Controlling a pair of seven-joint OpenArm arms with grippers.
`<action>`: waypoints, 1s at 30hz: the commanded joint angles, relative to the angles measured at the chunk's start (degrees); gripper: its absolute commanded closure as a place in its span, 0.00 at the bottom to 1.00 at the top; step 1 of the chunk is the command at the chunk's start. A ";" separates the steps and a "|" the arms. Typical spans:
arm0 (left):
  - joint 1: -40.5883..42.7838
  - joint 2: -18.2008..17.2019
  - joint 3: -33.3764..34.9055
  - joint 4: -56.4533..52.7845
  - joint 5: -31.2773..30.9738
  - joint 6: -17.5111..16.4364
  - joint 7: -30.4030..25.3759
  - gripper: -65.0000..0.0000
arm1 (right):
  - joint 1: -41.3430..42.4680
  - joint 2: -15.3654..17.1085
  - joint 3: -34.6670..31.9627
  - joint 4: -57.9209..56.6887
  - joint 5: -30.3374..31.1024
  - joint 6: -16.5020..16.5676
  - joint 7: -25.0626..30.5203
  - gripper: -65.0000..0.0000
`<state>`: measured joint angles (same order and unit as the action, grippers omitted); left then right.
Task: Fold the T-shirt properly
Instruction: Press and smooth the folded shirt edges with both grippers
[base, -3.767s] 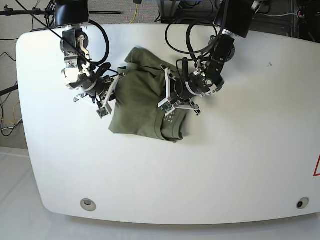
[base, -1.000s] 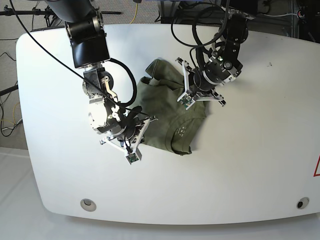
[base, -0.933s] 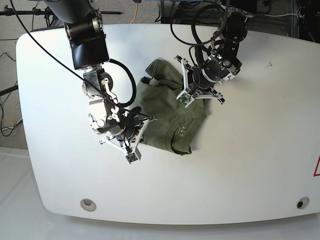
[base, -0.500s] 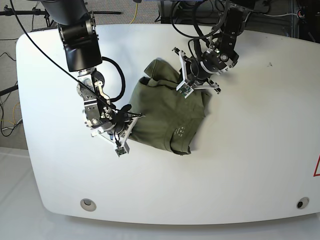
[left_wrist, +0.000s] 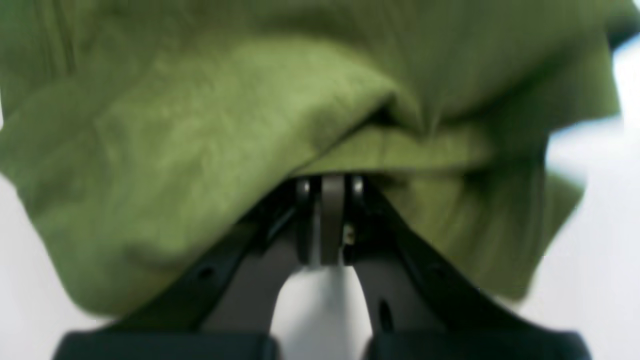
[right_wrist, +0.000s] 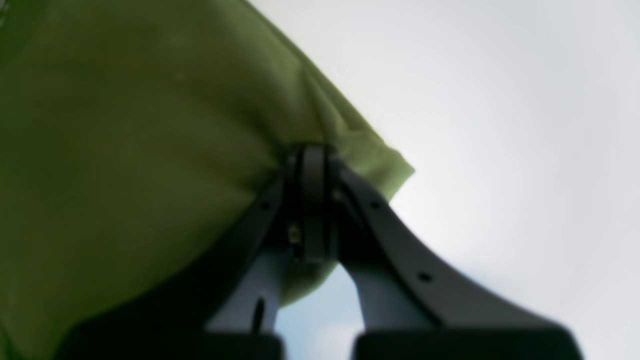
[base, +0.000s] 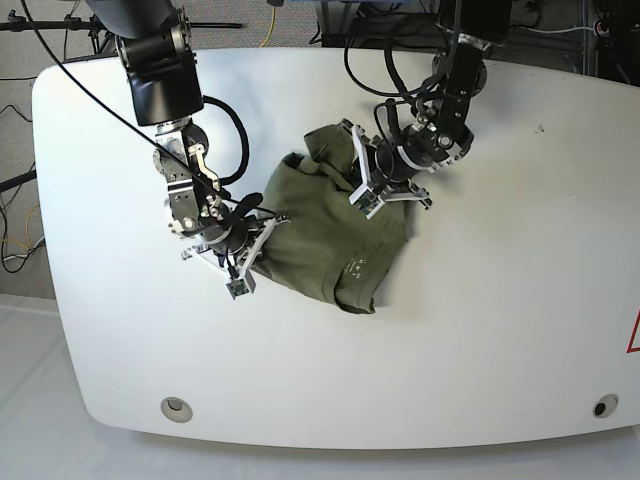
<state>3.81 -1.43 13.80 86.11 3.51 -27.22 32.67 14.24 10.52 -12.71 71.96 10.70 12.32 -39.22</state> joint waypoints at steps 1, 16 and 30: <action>-1.57 -0.19 -0.04 -2.11 1.99 0.37 2.28 1.00 | -2.06 0.77 0.01 2.72 0.33 0.47 -2.67 1.00; -9.75 -1.87 -0.04 -6.50 1.99 0.37 1.93 1.00 | -14.20 3.76 0.09 18.45 0.42 -0.05 -6.10 1.00; -16.25 -3.80 -0.04 -6.59 2.07 0.37 1.93 1.00 | -23.51 3.41 0.01 26.72 0.42 -0.14 -6.27 1.00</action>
<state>-10.24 -5.10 13.85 78.56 6.00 -27.03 36.01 -8.69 13.78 -12.78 97.95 10.79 11.99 -44.58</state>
